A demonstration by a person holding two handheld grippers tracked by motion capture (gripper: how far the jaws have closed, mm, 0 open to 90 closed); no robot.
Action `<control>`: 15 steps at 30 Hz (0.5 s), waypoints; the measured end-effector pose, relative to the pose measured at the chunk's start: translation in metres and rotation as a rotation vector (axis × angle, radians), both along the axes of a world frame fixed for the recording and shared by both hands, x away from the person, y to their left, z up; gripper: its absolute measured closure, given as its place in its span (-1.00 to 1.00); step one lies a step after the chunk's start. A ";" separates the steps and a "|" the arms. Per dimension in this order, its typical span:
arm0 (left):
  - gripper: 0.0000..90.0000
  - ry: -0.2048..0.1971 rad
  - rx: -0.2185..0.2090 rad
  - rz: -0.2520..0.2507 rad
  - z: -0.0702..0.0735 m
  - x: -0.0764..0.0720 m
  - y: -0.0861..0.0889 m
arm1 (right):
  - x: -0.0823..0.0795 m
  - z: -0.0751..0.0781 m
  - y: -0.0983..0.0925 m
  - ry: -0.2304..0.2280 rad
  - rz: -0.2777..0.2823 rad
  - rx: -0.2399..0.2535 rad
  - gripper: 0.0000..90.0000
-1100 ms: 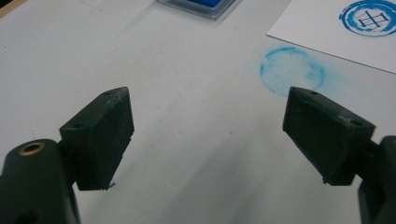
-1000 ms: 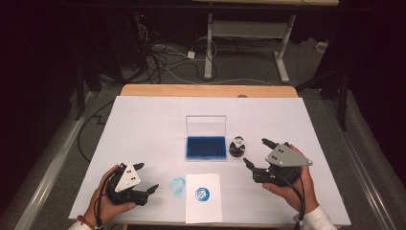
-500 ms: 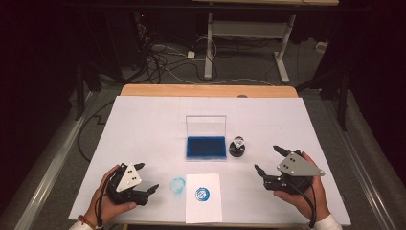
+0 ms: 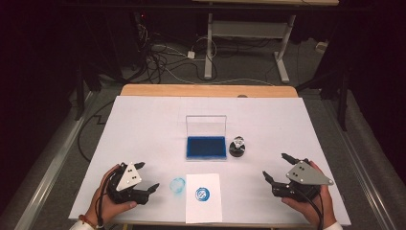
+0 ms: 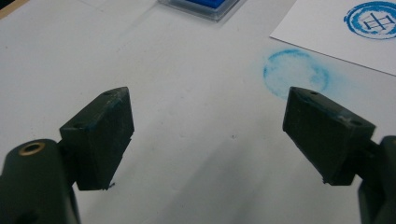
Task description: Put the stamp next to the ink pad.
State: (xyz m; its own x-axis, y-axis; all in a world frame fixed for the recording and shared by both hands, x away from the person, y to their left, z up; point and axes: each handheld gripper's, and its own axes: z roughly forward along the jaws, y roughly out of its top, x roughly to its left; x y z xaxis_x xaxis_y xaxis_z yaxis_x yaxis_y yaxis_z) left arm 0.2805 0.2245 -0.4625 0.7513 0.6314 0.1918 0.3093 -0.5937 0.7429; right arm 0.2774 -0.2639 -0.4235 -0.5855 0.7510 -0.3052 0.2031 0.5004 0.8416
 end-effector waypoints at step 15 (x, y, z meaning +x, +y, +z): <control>-0.65 -0.030 -0.010 -0.002 0.004 -0.002 0.003 | -0.011 -0.039 -0.017 0.096 -0.062 0.019 -0.56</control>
